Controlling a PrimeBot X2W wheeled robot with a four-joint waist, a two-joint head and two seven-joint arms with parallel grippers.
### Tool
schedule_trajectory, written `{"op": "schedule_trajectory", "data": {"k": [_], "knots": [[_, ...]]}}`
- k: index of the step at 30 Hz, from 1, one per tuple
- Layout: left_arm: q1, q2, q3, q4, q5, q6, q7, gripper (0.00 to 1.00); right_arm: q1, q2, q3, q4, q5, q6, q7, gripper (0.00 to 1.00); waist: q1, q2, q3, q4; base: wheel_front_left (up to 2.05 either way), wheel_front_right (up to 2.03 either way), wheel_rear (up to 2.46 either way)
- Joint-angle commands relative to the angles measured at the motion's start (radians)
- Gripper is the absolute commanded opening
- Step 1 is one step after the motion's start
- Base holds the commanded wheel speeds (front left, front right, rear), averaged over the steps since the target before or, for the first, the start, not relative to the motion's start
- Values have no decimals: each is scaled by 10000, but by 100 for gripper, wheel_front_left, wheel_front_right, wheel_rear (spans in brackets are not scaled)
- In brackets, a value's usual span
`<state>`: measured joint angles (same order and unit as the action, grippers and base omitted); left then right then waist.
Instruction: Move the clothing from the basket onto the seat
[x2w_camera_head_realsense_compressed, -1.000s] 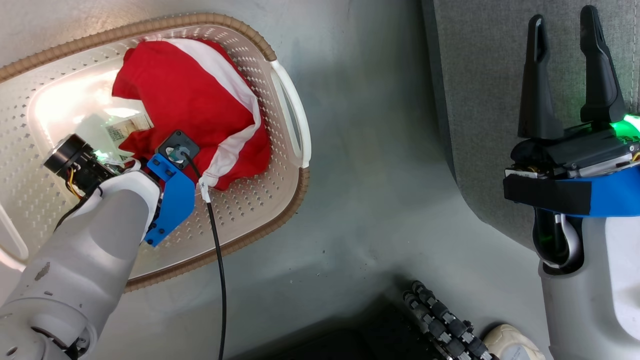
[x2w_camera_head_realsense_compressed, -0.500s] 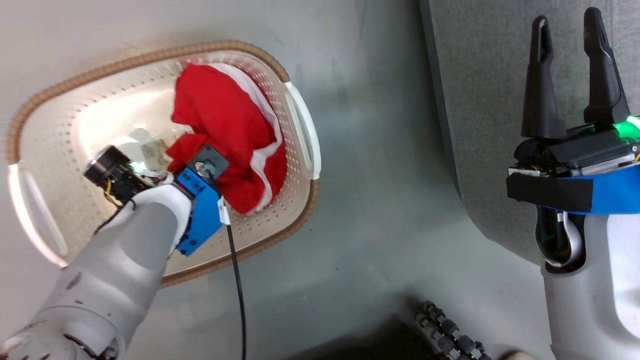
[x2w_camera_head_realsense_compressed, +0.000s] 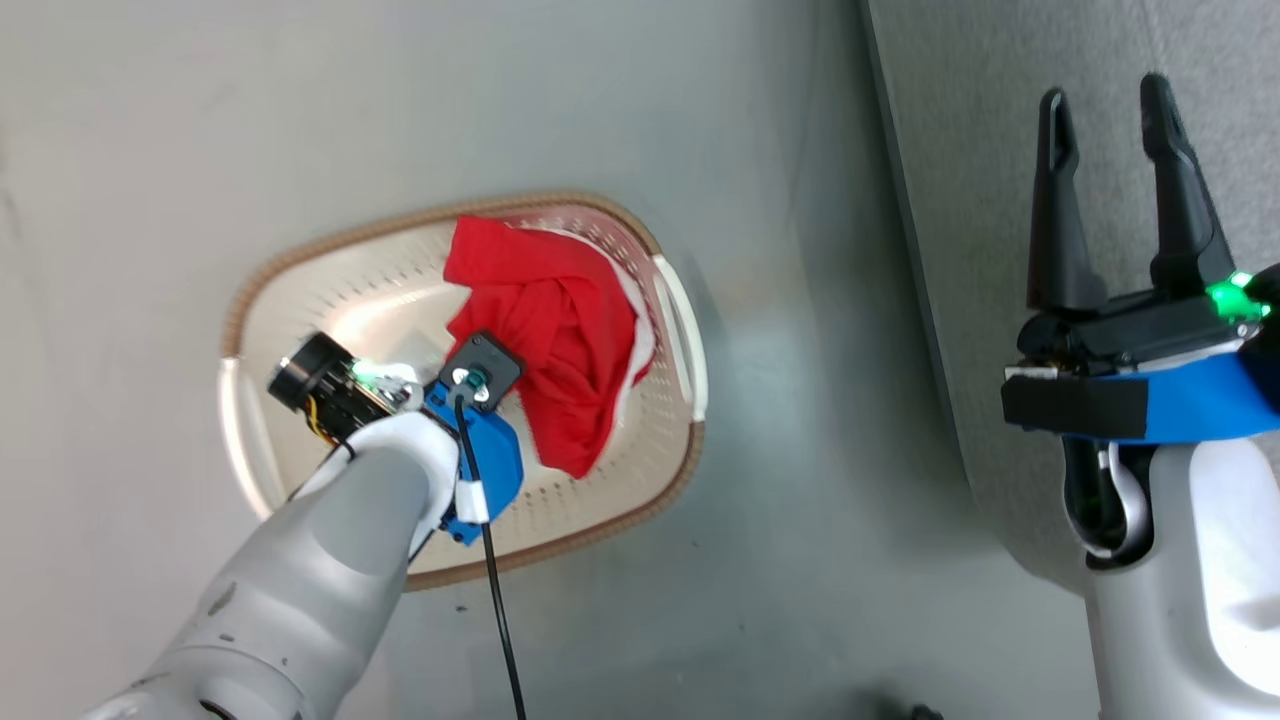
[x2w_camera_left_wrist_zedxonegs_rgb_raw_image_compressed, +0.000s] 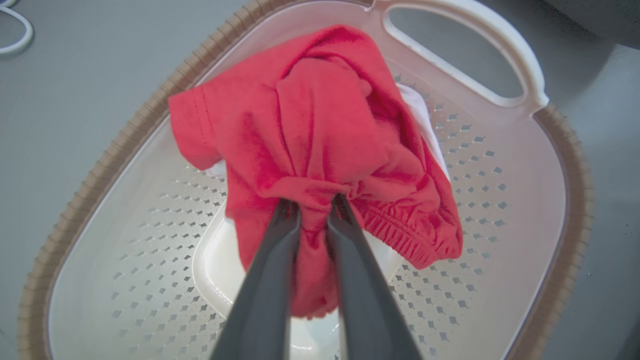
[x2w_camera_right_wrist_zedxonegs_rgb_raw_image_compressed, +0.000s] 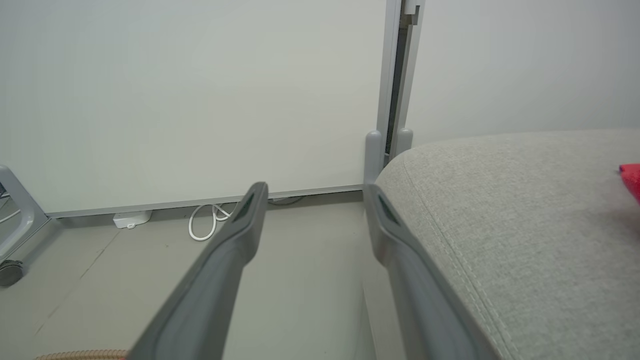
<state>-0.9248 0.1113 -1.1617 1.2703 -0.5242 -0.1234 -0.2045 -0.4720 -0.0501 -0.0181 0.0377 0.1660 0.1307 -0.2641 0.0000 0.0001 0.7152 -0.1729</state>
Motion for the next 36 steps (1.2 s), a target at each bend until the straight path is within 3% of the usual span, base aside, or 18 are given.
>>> {"op": "schedule_trajectory", "data": {"k": [1,14,20,36], "knots": [[130,-69,76,-41,-72,-7,-160,0,198,-7,-43,76,-90,1,-5,100,0,-1,-793,508,0,0,0],[747,-122,838,-1210,-593,-30,-612,0,1224,-7,-282,607,-412,1,-5,100,0,-1,-3047,1240,0,0,0],[1089,164,1690,-2472,-420,180,-618,0,1911,-8,-315,847,-441,1,-5,100,0,-1,-4249,1470,0,0,0],[1987,216,3137,-4514,142,100,-620,0,3301,-7,-413,1136,-307,1,-5,100,0,-1,-6402,1748,0,0,0]]}}
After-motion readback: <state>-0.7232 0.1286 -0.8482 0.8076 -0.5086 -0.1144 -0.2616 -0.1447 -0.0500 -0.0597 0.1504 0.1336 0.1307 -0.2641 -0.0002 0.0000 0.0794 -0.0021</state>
